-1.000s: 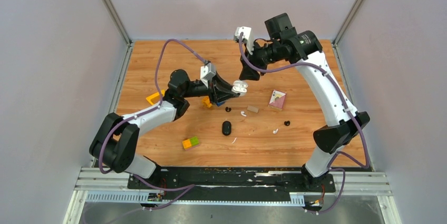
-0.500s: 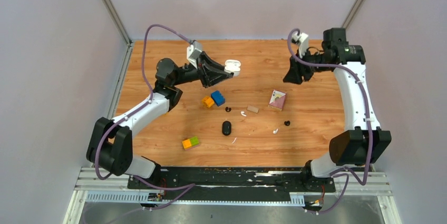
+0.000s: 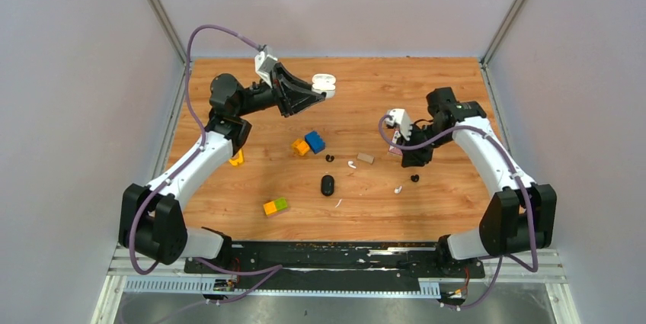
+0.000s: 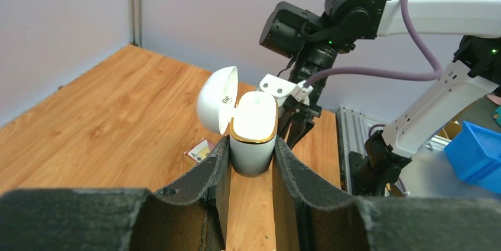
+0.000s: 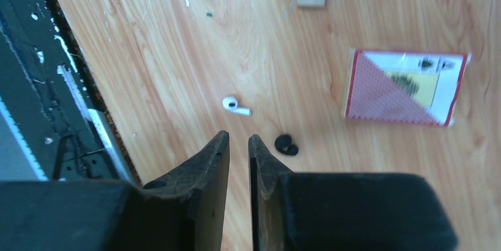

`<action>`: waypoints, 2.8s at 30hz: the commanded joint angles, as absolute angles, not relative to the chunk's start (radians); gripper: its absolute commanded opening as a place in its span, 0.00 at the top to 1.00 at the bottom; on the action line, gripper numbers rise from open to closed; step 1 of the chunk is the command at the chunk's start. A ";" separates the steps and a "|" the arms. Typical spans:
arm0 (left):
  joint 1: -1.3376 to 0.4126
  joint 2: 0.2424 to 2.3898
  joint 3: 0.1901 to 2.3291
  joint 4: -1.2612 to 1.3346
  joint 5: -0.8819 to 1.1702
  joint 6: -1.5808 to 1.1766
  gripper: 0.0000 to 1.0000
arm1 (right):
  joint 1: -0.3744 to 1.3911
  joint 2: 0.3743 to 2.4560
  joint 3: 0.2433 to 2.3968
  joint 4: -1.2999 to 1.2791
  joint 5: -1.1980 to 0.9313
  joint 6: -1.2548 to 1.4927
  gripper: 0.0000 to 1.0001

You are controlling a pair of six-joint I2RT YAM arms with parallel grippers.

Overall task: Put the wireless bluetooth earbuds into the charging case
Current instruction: Move the left earbud to the center of the board.

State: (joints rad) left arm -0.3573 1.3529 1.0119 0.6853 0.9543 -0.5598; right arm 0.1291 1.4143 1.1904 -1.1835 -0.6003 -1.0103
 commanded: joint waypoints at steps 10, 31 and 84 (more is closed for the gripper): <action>-0.270 1.244 0.948 0.629 0.934 -0.519 1.00 | 0.342 1.688 1.331 -0.944 -0.522 -1.140 0.78; -0.194 1.232 0.956 0.590 0.915 -0.492 1.00 | 0.504 2.112 1.710 -1.133 -0.527 -1.410 0.61; -0.177 1.184 0.876 0.605 0.897 -0.522 1.00 | 0.620 2.018 1.483 -0.950 -0.362 -1.318 0.64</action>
State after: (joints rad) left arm -0.1825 1.2160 0.8780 0.5655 0.9028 -0.5182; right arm 0.6151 2.0514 1.5021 -0.9653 -0.3935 -1.3624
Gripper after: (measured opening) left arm 0.347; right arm 0.353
